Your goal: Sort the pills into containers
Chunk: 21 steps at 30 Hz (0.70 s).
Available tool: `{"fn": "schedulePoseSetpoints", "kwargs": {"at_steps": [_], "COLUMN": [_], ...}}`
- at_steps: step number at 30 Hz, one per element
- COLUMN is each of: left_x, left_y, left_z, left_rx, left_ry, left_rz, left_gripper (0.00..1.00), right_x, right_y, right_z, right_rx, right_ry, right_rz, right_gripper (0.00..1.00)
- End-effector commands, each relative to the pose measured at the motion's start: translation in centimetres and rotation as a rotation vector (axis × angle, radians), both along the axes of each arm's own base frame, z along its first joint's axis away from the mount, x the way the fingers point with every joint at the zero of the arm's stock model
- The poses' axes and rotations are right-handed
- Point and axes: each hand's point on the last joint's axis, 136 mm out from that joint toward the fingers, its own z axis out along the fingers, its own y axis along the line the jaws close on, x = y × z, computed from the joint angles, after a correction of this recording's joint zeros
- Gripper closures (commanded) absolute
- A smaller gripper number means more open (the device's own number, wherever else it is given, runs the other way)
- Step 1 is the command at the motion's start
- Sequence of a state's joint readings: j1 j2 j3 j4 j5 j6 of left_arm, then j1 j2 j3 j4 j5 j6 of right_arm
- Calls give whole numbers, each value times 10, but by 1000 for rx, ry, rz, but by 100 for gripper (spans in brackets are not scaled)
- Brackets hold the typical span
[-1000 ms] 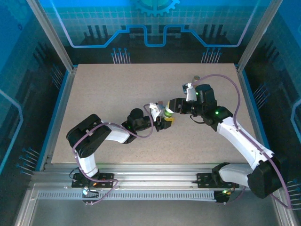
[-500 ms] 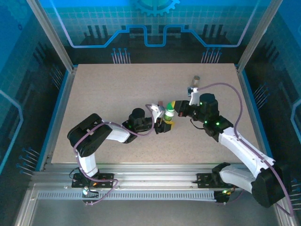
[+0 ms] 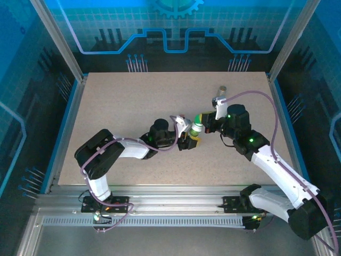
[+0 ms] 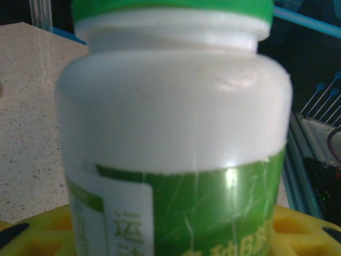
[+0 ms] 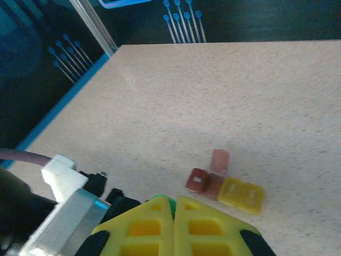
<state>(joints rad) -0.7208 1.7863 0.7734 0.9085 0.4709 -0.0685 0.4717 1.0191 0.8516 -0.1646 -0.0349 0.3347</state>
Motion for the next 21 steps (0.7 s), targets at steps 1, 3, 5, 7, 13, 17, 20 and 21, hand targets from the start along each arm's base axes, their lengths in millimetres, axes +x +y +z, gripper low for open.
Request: {"fn": "schedulePoseSetpoints", "kwargs": {"at_steps": [1, 3, 5, 7, 13, 17, 20, 21], "left_x": [7, 9, 11, 13, 22, 27, 30, 29], "left_y": [3, 5, 6, 7, 9, 11, 10, 9], "left_z": [46, 46, 47, 47, 38, 33, 29, 30], "left_rx": [-65, -58, -52, -44, 26, 68, 104, 110], "left_ry": [-120, -124, -130, -132, -96, -86, -76, -79], "left_rz": [31, 42, 59, 70, 116, 147, 150, 146], "left_gripper": [100, 100, 100, 100, 100, 100, 100, 100], "right_x": [4, 4, 3, 3, 3, -4, -12, -15], "right_y": [-47, -49, -50, -50, -38, -14, 5, 10], "right_z": [-22, -15, -13, -10, 9, 25, 40, 43], "right_rx": [-313, -372, -438, -491, -563, -475, -366, -335], "right_ry": [-12, -36, -53, -72, -151, -190, -214, -221], "right_rz": [-164, -178, -193, -206, -187, -94, -18, 3], "right_gripper": [100, 100, 100, 100, 100, 100, 100, 100]}}
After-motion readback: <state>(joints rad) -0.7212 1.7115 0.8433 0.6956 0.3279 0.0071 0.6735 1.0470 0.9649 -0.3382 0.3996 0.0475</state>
